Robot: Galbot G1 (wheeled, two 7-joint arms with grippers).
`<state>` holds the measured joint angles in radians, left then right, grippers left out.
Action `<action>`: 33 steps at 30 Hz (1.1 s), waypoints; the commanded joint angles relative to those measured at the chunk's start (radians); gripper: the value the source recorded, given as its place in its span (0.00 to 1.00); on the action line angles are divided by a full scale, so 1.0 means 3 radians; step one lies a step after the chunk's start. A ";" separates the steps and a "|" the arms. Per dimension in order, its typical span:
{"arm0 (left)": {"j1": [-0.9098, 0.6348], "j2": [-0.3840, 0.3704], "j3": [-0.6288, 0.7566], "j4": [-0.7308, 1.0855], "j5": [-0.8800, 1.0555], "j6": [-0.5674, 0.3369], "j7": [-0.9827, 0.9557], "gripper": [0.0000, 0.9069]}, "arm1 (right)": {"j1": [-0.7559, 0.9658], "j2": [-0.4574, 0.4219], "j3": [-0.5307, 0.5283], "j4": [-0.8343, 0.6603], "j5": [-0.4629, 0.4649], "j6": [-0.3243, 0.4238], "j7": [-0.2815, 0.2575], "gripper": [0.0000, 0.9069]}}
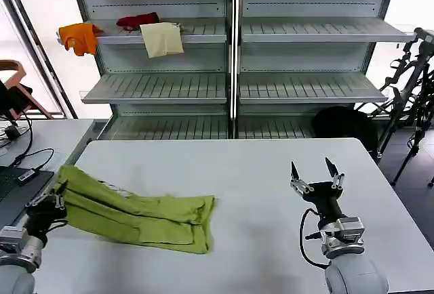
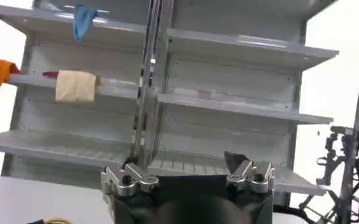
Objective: Fold and organize the clothes.
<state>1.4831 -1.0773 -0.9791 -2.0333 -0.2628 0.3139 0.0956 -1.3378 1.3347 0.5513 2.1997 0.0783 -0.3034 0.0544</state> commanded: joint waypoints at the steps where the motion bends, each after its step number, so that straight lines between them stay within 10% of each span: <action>1: -0.0022 0.0120 -0.0240 -0.0020 0.0176 0.0114 0.0114 0.00 | -0.0004 -0.0003 0.0013 -0.0007 0.0000 0.0001 -0.0001 1.00; 16: 0.0100 -0.0447 0.0943 -0.0877 -0.0311 0.0387 -0.0221 0.00 | -0.0045 0.0040 0.0005 -0.0044 -0.0042 0.0005 -0.0006 1.00; 33: -0.0159 -0.0543 0.1742 -0.0494 -0.0258 0.0499 -0.0419 0.00 | -0.0053 0.0064 0.0025 -0.0076 -0.0080 0.0006 -0.0028 1.00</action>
<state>1.4581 -1.2183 -0.5774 -2.2114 -0.3294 0.4472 -0.0088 -1.3533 1.3543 0.5590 2.1790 0.0552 -0.3019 0.0455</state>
